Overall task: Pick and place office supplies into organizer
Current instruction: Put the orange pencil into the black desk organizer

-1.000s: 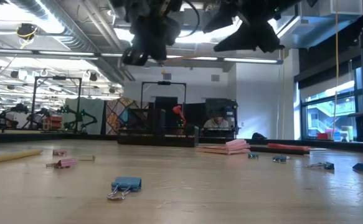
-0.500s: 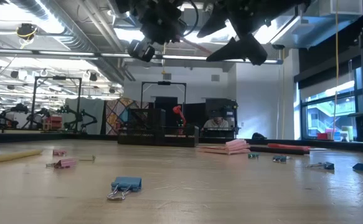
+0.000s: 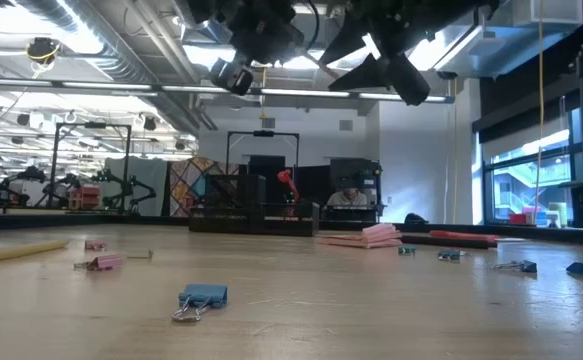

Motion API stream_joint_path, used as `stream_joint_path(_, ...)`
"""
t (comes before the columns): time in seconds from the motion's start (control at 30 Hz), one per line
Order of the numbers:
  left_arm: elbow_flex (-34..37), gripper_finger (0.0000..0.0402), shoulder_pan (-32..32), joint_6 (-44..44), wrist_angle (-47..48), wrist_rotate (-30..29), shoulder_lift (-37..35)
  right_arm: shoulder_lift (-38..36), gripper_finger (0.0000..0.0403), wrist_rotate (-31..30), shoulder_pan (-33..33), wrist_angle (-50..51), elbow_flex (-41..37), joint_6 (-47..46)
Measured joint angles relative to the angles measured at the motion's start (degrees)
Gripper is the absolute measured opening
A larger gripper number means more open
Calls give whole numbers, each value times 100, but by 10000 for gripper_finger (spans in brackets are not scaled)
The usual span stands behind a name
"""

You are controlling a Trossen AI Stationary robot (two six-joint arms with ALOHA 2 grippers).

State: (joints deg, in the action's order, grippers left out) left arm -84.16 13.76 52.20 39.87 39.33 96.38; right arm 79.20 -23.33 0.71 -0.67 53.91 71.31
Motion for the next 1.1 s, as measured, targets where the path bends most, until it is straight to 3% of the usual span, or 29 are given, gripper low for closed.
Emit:
stream_joint_path(0.13,0,24,28,202,-321,292,0,0,187,4,0,0,0,116)
stream_joint_path(0.4,0,24,59,288,-373,288,-2,0,155,4,2,2,0,116)
stream_joint_path(1.1,0,24,261,167,-130,253,0,0,152,-13,141,-165,0,135)
